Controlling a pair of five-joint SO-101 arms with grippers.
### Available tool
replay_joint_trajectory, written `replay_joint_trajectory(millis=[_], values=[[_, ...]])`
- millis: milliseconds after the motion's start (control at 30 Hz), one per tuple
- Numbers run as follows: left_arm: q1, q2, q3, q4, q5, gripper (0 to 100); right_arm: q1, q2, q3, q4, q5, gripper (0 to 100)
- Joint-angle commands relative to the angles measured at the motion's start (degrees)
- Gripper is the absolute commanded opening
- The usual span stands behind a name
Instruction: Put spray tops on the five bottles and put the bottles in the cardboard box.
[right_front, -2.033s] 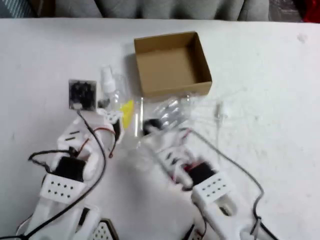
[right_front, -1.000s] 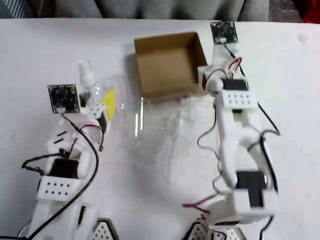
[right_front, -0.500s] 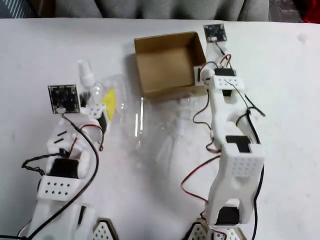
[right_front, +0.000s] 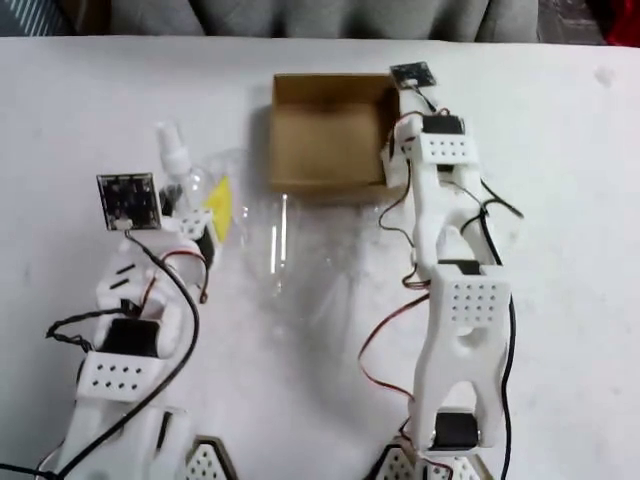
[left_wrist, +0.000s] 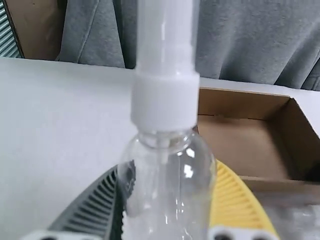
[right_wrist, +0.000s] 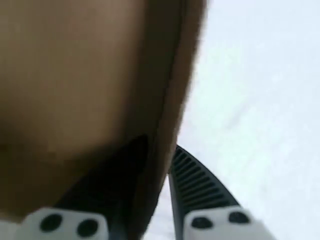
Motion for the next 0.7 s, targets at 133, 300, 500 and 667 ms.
replay_joint_trajectory(millis=[133, 300, 500, 667], values=[[-0.13, 0.13, -0.88, -1.67, 0.09, 2, -2.77, -1.19, -5.80, 13.14, 11.69, 1.6], [-0.22, 0.13, -0.88, -1.67, 0.09, 2, -3.56, -1.01, -5.71, 15.87, 15.74, 1.7], [-0.13, 0.13, -0.88, -1.67, 0.09, 2, -4.35, -2.07, -2.46, 16.92, 18.73, 1.7], [-0.13, 0.13, -0.88, -1.76, 0.09, 2, -4.53, -7.25, 7.74, 12.62, 18.90, 1.7]])
